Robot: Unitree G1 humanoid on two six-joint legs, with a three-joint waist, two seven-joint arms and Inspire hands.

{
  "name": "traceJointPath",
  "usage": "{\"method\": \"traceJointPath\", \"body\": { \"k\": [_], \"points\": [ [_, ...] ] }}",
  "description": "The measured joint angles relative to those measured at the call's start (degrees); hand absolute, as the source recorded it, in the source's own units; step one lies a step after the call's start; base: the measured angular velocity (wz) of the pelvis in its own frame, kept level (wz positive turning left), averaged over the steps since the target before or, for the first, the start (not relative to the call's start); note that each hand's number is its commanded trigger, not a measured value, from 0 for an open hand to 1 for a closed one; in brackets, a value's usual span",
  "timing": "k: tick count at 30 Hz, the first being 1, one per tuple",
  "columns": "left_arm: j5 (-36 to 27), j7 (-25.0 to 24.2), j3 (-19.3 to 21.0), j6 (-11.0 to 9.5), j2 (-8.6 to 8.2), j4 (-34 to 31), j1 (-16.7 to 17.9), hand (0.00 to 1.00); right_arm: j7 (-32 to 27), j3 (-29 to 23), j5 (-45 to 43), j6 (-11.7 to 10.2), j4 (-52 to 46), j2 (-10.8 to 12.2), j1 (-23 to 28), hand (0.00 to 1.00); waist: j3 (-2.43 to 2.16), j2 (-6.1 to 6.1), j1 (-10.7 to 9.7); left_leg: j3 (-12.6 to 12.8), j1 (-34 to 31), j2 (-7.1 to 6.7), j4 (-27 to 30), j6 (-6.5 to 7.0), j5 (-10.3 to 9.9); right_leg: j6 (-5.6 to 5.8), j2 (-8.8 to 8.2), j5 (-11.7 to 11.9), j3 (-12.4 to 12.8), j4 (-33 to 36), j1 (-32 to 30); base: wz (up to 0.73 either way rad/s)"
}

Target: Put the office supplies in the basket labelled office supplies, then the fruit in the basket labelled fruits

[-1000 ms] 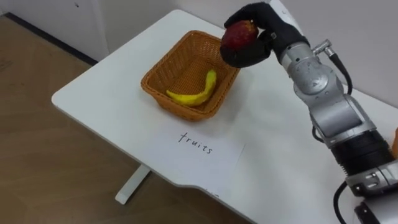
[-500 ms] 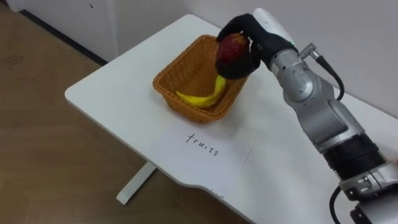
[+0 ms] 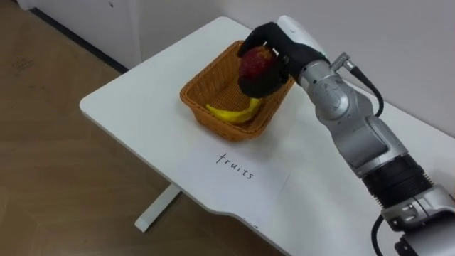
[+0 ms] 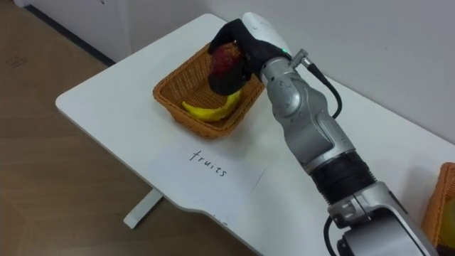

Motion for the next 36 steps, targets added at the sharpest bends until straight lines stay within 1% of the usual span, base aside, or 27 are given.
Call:
{"method": "traceJointPath", "body": {
  "k": [3,5,6,8,16,23,32,36],
  "points": [
    [0.0,-0.29,0.0,-0.03,0.0,0.0,0.03,0.0,0.18,0.0,0.0,0.0,0.0,0.0,0.0,1.0,0.07,0.09,0.0,-0.02,-0.03,0.01,0.0,-0.01,-0.02,0.0,0.0,0.0,0.01,-0.01,-0.02,0.0],
    [0.0,-0.35,0.0,-0.03,0.0,0.0,0.04,0.0,0.21,0.0,0.0,0.0,0.0,0.0,0.0,0.79,0.07,0.09,0.01,-0.02,-0.06,0.01,0.0,-0.01,-0.03,0.0,0.01,0.0,0.01,-0.01,-0.04,0.0],
    [0.01,-0.35,0.0,-0.03,0.0,0.0,-0.1,0.0,0.21,0.01,-0.12,0.0,0.0,0.0,0.0,0.51,0.07,0.09,0.05,-0.02,-0.1,0.02,-0.01,-0.01,-0.03,0.0,0.02,0.0,-0.04,-0.01,-0.1,0.0],
    [0.02,-0.36,0.0,-0.03,0.01,0.0,-0.17,0.0,0.26,0.05,-0.14,0.0,0.0,0.0,0.0,0.0,0.07,0.08,0.05,-0.02,-0.21,0.02,-0.01,-0.01,-0.03,0.0,0.02,0.0,-0.06,-0.01,-0.23,0.0],
    [0.03,-0.47,0.06,-0.09,0.01,0.0,-0.24,0.0,0.33,-0.02,-0.36,0.0,0.09,-0.01,0.0,0.0,0.21,-0.26,0.08,-0.02,-0.2,0.04,-0.06,0.0,-0.02,0.0,0.03,0.0,-0.13,-0.04,-0.28,0.0],
    [1.92,-1.33,0.04,-0.06,0.01,-0.01,-0.32,0.0,0.36,0.02,-0.37,0.01,0.08,0.02,0.0,0.0,0.18,-0.37,0.28,0.04,-0.12,0.05,-0.06,0.0,-0.03,0.0,0.02,0.0,-0.15,-0.03,-0.3,0.0],
    [1.94,-1.6,0.11,-0.07,0.01,-0.01,-0.13,0.0,0.32,-0.08,-2.42,-0.01,0.08,0.01,0.0,0.0,0.14,-0.49,0.19,0.03,0.08,0.03,-0.02,0.0,-0.02,0.0,0.03,0.0,-0.02,-0.03,-0.12,0.0],
    [1.95,-1.6,0.14,-0.7,0.01,-0.02,-0.18,0.0,0.25,-0.15,-2.41,-0.24,0.08,0.01,0.0,0.0,0.21,-0.39,0.01,-0.06,0.27,0.02,0.04,0.0,-0.03,0.0,-0.01,0.0,-0.01,-0.04,0.29,0.0]
  ]
}}
